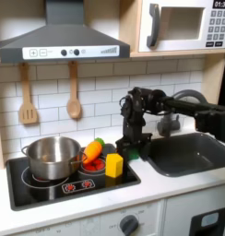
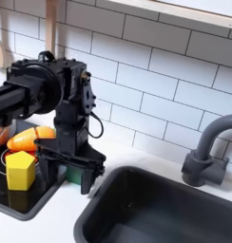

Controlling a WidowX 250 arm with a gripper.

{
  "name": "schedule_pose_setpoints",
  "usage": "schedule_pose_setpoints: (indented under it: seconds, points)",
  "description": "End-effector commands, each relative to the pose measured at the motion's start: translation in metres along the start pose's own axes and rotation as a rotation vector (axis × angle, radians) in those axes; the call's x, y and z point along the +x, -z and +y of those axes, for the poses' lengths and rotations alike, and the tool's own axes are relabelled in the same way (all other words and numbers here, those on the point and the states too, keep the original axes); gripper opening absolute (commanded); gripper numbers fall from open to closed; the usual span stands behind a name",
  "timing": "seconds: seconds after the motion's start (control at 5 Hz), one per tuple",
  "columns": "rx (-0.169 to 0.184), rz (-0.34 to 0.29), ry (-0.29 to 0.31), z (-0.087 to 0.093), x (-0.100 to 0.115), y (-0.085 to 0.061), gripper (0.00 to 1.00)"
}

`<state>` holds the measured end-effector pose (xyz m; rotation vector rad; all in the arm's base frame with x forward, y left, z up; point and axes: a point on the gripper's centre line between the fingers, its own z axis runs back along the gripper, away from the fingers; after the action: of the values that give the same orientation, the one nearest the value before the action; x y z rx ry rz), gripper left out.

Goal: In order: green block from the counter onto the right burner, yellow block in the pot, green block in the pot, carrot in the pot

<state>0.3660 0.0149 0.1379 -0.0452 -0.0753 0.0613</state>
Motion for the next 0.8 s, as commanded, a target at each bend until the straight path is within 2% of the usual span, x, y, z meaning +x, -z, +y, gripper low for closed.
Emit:
schedule_pose_setpoints:
  seconds: [0.0,0.4,0.6]
  points:
    - [-0.009,-0.003,0.013,-0.001,0.007,0.005,1.0]
    - [-0.021,-0.021,0.041,-0.004,0.006,-0.001,1.0]
    - [-0.006,-0.056,-0.004,0.004,0.006,-0.01,1.0]
